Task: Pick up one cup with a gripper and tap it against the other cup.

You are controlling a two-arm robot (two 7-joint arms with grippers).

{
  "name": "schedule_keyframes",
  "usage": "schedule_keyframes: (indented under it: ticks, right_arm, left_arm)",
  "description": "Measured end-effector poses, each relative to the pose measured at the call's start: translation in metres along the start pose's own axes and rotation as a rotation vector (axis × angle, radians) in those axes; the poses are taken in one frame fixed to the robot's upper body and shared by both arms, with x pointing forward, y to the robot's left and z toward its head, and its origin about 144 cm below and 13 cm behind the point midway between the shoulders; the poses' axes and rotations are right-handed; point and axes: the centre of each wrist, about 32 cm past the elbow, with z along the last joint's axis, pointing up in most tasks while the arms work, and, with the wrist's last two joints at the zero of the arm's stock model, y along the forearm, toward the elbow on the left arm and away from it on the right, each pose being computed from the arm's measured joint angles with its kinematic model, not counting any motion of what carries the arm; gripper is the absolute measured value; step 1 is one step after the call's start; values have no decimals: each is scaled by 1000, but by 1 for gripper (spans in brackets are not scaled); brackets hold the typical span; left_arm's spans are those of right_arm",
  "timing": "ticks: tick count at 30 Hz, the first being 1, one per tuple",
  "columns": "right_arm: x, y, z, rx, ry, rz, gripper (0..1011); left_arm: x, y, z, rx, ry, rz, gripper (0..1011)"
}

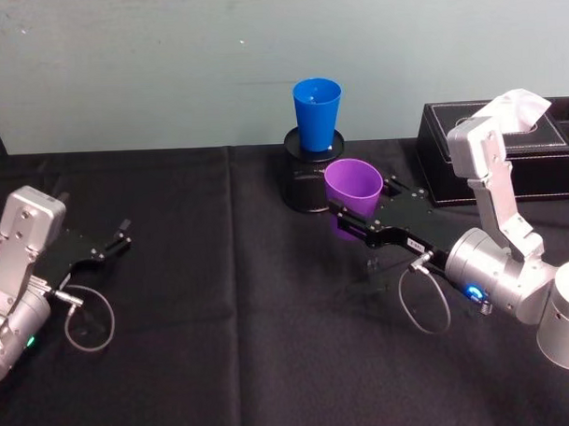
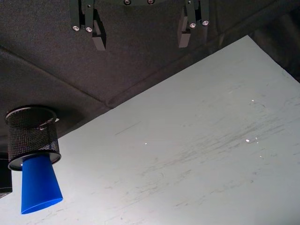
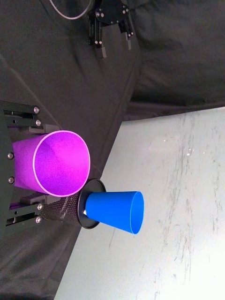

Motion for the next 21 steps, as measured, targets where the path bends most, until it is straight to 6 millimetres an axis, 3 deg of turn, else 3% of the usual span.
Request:
schedule_keyframes:
  ticks: [21]
  right_arm:
    - [0,0,0,0,0,0,726]
  left_arm:
    - [0,0,0,0,0,0,1000]
